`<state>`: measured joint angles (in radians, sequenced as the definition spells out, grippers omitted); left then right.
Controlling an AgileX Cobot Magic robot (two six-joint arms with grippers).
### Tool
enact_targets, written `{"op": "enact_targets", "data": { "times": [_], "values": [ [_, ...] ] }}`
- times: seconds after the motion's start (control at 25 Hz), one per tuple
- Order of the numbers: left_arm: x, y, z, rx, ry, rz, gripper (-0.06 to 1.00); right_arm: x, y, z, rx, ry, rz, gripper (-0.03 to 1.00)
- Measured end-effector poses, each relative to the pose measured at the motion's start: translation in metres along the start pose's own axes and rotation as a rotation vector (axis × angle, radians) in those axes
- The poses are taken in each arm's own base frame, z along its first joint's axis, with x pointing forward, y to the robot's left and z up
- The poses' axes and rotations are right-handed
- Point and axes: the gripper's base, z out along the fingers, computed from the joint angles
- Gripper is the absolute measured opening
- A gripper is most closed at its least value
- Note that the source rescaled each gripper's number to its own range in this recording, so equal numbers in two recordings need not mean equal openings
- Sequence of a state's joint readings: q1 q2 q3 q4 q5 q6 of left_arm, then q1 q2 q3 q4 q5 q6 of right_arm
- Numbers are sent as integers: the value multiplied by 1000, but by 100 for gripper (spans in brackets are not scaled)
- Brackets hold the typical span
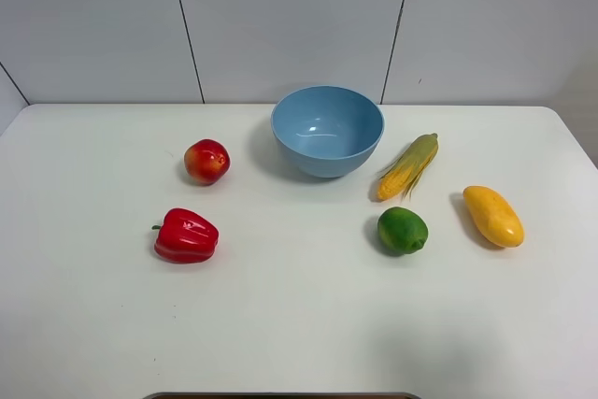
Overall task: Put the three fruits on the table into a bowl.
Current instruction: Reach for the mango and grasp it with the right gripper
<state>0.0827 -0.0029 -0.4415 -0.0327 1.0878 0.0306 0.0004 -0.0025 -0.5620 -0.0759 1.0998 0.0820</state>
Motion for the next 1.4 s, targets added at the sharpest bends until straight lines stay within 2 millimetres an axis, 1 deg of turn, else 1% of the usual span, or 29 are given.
{"op": "enact_targets", "data": {
  "times": [0.72,0.84,0.96,1.12,1.16,1.24,1.28,1.4],
  "values": [
    [0,0,0,0,0,0,100,0,0,0,0,0,0,69],
    [0,0,0,0,0,0,100,-3,0,2,1,19,1,69],
    [0,0,0,0,0,0,100,-21,2,7,2,76,3,69],
    [0,0,0,0,0,0,100,-54,4,20,6,157,-2,69],
    [0,0,0,0,0,0,100,-72,6,30,9,207,-5,69],
    [0,0,0,0,0,0,100,-87,7,42,14,273,-8,69],
    [0,0,0,0,0,0,100,-95,8,50,19,319,-13,69],
    [0,0,0,0,0,0,100,-112,9,77,41,416,-34,69]
  ]
}}
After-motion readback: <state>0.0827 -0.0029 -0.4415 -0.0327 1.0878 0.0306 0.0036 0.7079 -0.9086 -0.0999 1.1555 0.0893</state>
